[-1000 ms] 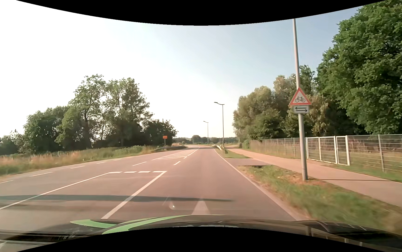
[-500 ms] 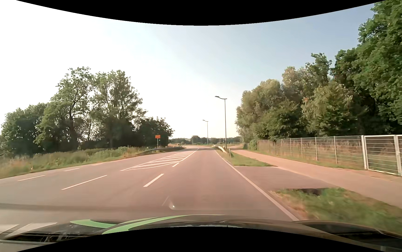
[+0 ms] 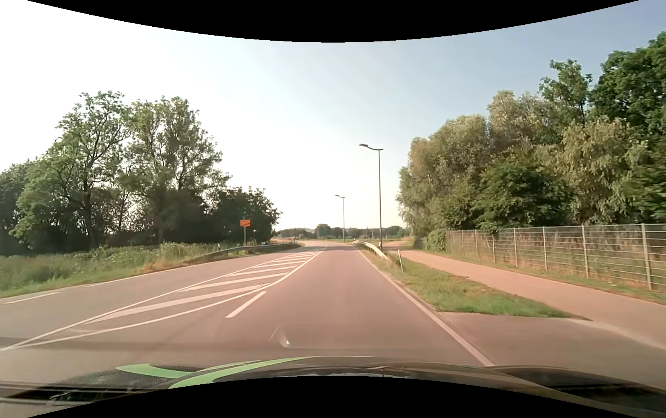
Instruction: Follow the waypoints while adhering to traffic rules and regulations
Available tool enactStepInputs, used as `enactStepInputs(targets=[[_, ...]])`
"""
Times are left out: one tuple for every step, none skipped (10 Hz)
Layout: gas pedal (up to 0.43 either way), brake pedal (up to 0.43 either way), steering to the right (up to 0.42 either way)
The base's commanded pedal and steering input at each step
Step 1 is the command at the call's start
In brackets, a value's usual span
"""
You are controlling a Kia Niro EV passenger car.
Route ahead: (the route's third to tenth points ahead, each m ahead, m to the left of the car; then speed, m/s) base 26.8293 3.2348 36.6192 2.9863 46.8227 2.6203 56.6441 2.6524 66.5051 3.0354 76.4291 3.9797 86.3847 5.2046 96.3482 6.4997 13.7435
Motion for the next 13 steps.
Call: enactStepInputs(targets=[[0.150,0.000,0.003],[0.157,0.000,0.003],[0.157,0.000,0.003],[0.169,0.000,0.003],[0.177,0.000,0.003],[0.177,0.000,0.003],[0.197,0.000,0.003],[0.240,0.000,0.003],[0.248,0.000,0.003],[0.287,0.000,0.003],[0.299,0.000,0.003],[0.319,0.000,0.003],[0.319,0.000,0.003]])
